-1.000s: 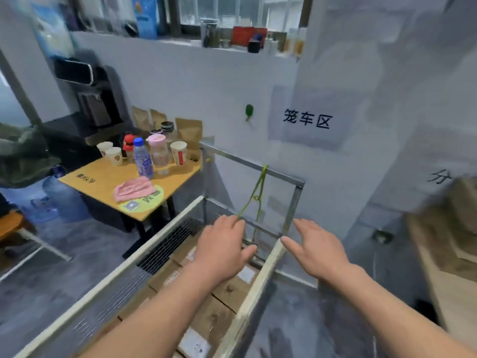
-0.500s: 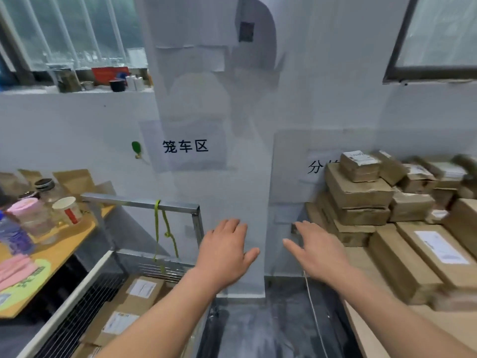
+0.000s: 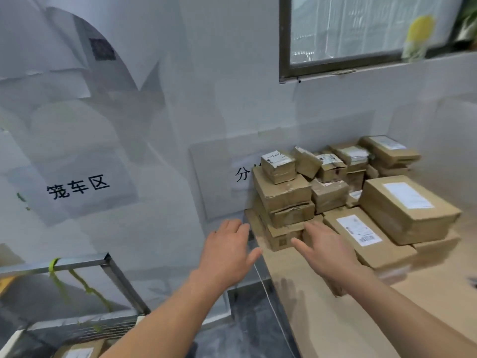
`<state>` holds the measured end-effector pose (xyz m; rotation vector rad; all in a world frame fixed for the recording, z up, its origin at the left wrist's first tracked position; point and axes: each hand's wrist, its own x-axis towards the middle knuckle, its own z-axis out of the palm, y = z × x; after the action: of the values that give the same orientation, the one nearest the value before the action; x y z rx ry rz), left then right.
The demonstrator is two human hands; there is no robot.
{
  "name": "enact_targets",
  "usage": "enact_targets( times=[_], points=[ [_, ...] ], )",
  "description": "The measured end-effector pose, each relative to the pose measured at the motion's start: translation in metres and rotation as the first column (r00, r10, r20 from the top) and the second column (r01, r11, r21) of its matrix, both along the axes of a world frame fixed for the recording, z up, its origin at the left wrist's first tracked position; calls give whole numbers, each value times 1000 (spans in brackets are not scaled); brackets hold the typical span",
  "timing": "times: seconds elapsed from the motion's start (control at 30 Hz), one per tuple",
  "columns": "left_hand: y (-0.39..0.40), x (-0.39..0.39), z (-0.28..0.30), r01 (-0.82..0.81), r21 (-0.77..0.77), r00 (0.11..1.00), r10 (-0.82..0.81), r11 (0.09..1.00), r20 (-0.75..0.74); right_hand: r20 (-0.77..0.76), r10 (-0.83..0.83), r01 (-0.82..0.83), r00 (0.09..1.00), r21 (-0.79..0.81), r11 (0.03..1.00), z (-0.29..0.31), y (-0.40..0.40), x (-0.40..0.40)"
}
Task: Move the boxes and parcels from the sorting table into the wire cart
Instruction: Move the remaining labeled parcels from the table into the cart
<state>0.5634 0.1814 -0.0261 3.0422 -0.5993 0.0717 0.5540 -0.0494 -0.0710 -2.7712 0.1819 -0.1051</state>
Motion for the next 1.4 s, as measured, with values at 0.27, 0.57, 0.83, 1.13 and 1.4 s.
enact_targets(
  times=[0.27, 0.57, 0.83, 1.13, 1.4],
  points=[
    [-67, 53, -24, 170, -31, 983, -172, 985, -64, -106, -188, 188, 976, -15, 982, -24, -66, 2],
    [-145, 142, -45, 408, -117, 906, -417, 906, -71, -99, -466, 461, 879, -73, 884, -30, -119, 26],
    [-193, 199, -85, 540, -91, 816, -547, 837, -185, -164, -585, 583, 794, -63, 810, -58, -127, 36],
    [-211, 228, -147, 528, -56, 786, -512, 848, -347, -226, -473, 484, 852, -6, 875, -107, -100, 69],
    [-224, 246, -182, 522, -59, 759, -495, 851, -424, -328, -442, 461, 835, -23, 887, -138, -95, 89]
  ],
)
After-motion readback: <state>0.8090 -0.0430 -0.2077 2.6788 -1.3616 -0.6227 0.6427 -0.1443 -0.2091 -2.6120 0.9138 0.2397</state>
